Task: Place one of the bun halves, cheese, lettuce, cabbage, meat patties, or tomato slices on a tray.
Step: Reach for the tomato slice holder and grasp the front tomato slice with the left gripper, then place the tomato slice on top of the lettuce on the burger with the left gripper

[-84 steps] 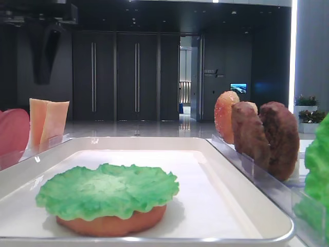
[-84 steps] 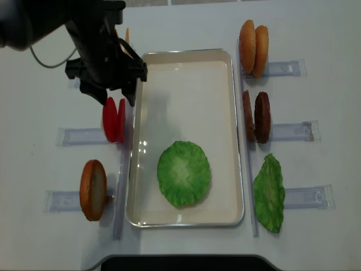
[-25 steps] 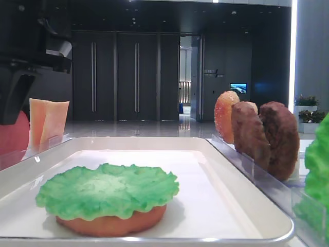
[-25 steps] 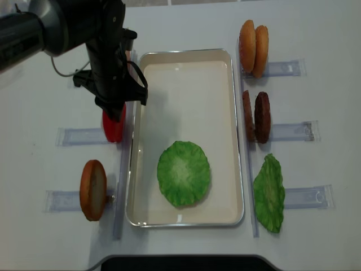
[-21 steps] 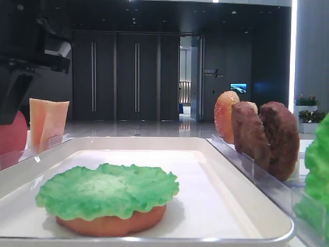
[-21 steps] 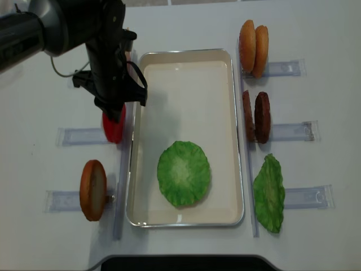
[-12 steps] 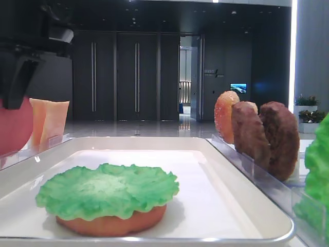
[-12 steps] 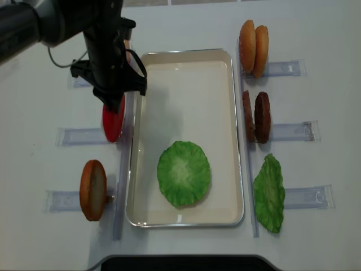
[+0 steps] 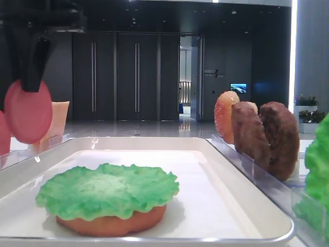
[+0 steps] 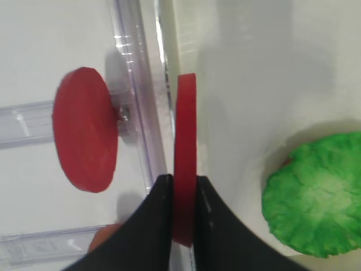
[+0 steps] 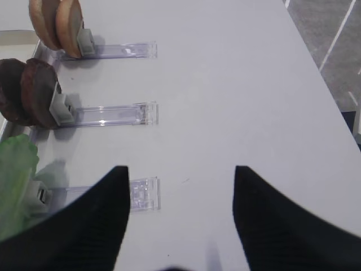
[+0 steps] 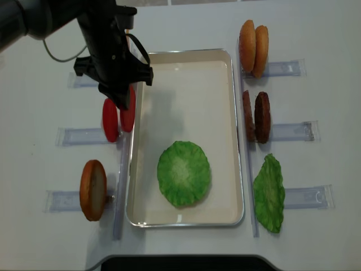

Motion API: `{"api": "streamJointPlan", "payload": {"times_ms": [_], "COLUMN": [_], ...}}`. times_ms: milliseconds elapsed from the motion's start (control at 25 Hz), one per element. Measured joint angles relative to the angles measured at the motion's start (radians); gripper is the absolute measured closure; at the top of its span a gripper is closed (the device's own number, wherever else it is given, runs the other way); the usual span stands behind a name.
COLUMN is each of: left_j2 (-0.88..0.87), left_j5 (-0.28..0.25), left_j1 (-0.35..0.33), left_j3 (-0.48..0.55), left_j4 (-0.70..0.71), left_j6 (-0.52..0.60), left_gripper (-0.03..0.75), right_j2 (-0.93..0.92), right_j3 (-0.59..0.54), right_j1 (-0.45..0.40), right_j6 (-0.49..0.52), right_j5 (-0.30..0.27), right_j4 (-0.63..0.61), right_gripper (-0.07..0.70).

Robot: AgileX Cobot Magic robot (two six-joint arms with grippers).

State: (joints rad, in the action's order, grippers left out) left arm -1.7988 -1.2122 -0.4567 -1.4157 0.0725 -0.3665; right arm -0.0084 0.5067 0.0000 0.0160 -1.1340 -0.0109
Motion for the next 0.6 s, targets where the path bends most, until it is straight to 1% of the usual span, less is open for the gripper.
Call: {"api": "streamJointPlan", "payload": {"times_ms": [240,280,320,480,600], "left_j2": [0.068,0.089,0.112,0.197,0.244], "left_j5": [-0.001,0.007,0.025,0.147,0.198], "left_j1": [0.0,0.0,0.0,0.0,0.0], "left_j3": [0.004,0.018,0.035,0.143,0.222], "left_j4": [-0.087,-0.105,-0.127,-0.283,-0.361], "left_j6": [0.015,0.02,0.028,0.092,0.143], "left_gripper": [0.652,0.652,0.652,0.652,0.652], "right_j2": [0.0,0.0,0.0,0.0,0.0], "right_j3": [0.0,0.0,0.0,0.0,0.0], "right_j1": [0.0,0.0,0.0,0.0,0.0], "right_j6": [0.0,0.0,0.0,0.0,0.0], "right_j5": [0.0,0.0,0.0,0.0,0.0], "right_j4": [0.0,0.0,0.0,0.0,0.0], "right_gripper": [0.239,0.239,0.239,0.239,0.239]}}
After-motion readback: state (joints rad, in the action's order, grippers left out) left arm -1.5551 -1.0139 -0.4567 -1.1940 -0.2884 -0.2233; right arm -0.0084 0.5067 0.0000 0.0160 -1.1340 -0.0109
